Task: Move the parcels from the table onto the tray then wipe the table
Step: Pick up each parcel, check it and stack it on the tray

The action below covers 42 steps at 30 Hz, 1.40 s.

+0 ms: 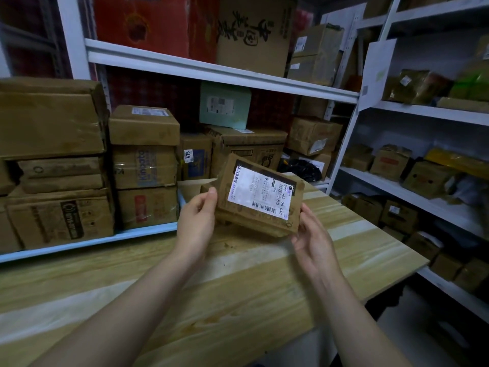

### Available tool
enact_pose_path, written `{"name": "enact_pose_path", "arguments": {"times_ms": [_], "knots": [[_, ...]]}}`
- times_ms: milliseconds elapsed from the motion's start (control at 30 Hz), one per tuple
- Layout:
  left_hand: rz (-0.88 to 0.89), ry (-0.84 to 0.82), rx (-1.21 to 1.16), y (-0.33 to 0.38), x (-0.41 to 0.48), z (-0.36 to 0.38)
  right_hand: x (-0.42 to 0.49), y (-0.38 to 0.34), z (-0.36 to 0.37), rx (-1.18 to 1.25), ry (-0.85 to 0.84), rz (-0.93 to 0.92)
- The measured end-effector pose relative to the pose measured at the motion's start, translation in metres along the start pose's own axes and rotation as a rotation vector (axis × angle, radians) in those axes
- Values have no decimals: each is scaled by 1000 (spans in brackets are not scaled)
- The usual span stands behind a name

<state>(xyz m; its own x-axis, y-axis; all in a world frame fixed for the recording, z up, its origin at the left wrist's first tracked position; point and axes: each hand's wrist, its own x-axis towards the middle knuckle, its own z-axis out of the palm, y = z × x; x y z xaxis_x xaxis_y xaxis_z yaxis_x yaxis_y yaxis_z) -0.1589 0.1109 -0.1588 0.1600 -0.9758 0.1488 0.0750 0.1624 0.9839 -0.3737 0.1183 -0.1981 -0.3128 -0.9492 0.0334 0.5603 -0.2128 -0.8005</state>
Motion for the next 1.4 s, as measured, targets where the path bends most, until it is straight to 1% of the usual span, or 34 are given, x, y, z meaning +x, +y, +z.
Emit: {"name": "enact_pose_path", "arguments": {"times_ms": [167, 267, 333, 467, 600, 767, 900, 1100, 1300, 1400], "knots": [[-7, 12, -1, -8, 2, 1, -2, 0, -3, 52, 24, -7], [36, 24, -45, -14, 2, -1, -3, -2, -1, 39, 45, -31], [74, 32, -33, -14, 2, -3, -2, -1, -1, 22, 38, -29], [177, 24, -29, -13, 0, -3, 2, 5, 0, 4, 58, 24], [220, 37, 20, -8, -7, -5, 0, 6, 0, -2, 62, 82], [299, -19, 78, -5, -12, -3, -7, 7, -2, 59, 54, 144], [310, -30, 96, -11, -6, -2, -7, 8, -4, 142, 66, 132], [226, -72, 24, -14, -7, -2, -7, 11, -4, 148, 72, 93], [109, -161, 180, -21, -8, -2, -9, 13, 1, 189, 75, 77], [91, -141, 93, -21, -8, -2, -11, 10, 2, 221, 67, 88]]}}
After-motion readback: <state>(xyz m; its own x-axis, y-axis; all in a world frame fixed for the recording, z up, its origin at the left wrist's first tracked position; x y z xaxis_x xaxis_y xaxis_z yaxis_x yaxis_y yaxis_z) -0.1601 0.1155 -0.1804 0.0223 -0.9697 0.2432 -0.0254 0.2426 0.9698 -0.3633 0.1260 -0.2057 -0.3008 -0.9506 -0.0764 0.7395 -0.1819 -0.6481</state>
